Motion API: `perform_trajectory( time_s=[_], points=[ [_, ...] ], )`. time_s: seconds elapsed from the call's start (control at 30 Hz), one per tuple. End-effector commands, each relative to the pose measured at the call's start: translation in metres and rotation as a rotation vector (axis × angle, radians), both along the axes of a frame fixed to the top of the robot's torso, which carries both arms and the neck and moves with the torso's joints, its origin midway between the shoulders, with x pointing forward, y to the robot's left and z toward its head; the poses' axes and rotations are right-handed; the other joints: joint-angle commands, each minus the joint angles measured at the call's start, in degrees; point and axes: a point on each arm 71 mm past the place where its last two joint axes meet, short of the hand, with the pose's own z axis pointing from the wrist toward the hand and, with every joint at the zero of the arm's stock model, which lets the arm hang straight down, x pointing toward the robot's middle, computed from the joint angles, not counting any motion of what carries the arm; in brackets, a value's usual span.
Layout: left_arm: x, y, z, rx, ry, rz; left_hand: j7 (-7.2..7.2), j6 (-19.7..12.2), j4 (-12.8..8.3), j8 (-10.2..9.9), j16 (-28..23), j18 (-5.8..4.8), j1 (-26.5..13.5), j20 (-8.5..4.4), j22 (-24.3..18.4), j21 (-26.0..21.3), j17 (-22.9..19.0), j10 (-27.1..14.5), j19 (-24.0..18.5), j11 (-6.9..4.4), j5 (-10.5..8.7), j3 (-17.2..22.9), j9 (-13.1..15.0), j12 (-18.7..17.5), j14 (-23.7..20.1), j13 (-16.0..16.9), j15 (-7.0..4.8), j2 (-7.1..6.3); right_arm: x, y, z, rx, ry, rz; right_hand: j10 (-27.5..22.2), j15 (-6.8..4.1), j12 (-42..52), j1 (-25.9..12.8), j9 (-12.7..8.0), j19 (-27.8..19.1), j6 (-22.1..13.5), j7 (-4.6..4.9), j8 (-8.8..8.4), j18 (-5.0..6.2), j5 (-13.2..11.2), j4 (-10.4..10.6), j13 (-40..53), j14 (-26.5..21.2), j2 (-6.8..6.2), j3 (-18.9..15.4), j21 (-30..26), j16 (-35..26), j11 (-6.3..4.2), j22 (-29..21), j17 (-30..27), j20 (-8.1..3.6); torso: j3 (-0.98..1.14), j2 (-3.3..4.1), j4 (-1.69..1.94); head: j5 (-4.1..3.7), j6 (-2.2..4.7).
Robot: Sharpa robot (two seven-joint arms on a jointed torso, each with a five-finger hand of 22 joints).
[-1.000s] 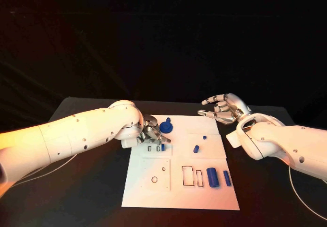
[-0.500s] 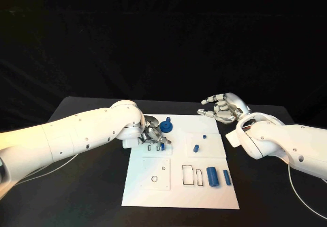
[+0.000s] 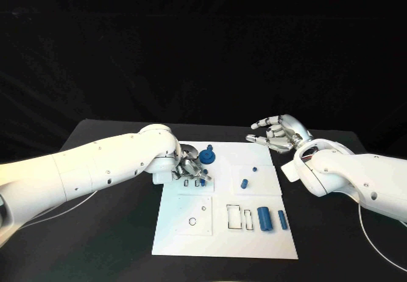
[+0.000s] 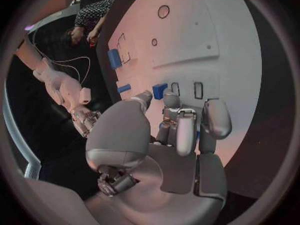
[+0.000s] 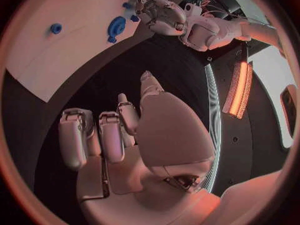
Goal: Assemble the parts on the task board
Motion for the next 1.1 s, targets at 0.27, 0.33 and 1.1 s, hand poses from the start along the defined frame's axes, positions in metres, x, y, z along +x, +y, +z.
perform_trajectory(
  time_s=[0.27, 0.33, 1.1],
  points=[
    [-0.003, -0.003, -0.001, -0.011, 0.033, -0.013, -0.51, 0.2, -0.4, -0.9, 0.2, -1.24, 4.3, -0.18, 0.5, 0.5, 8.5, 0.0, 0.3, -0.52, -0.10, 6.8, 1.4, -0.1, 3.4, 0.3, -0.29, -0.78, 0.000, 0.001, -0.001, -0.011, 0.009, 0.011, -0.1, -0.38, 0.0, 0.1, 0.1, 3.1, -0.1, -0.07, 0.39, 0.69, 0.3, -0.3, -0.1, 3.8, 0.56, 0.1, -0.4, -0.3, -0.25, 12.8, 6.2, -0.39, 0.05, 0.05, 0.05, -0.04, 0.01],
    [-0.003, -0.003, -0.001, -0.013, 0.033, -0.011, -0.57, 0.2, -0.7, -1.1, 0.2, -1.24, 4.8, -0.23, 0.5, 0.5, 8.5, 0.1, 0.3, -0.58, -0.11, 8.7, 1.7, -0.1, 3.4, 0.4, -0.37, -1.12, 0.000, 0.001, -0.001, -0.011, 0.009, 0.011, -0.1, -0.38, 0.0, 0.1, 0.1, 3.1, -0.1, -0.07, 0.39, 0.69, 0.3, -0.3, -0.1, 3.8, 0.56, 0.1, -0.4, -0.3, -0.25, 12.8, 6.2, -0.39, 0.05, 0.04, 0.04, 0.01, -0.03],
    [-0.009, 0.010, 0.006, -0.151, 0.042, 0.105, -0.67, -0.1, -14.0, 0.5, 0.9, -1.37, 0.5, -0.54, 1.6, 0.9, 10.0, 2.4, 0.8, -0.86, 0.33, 35.8, 8.4, 0.2, 4.1, 1.6, -0.68, -4.83, 0.001, 0.000, -0.001, -0.012, 0.009, 0.009, 0.0, -0.41, 0.1, 0.3, 0.1, 3.1, -0.2, -0.08, 0.51, 0.70, 1.1, -0.3, -0.1, 3.8, 0.76, 0.2, -0.5, -0.4, -0.27, 12.8, 6.2, -0.42, 0.07, 0.03, 0.07, 0.21, 0.01]
  ],
)
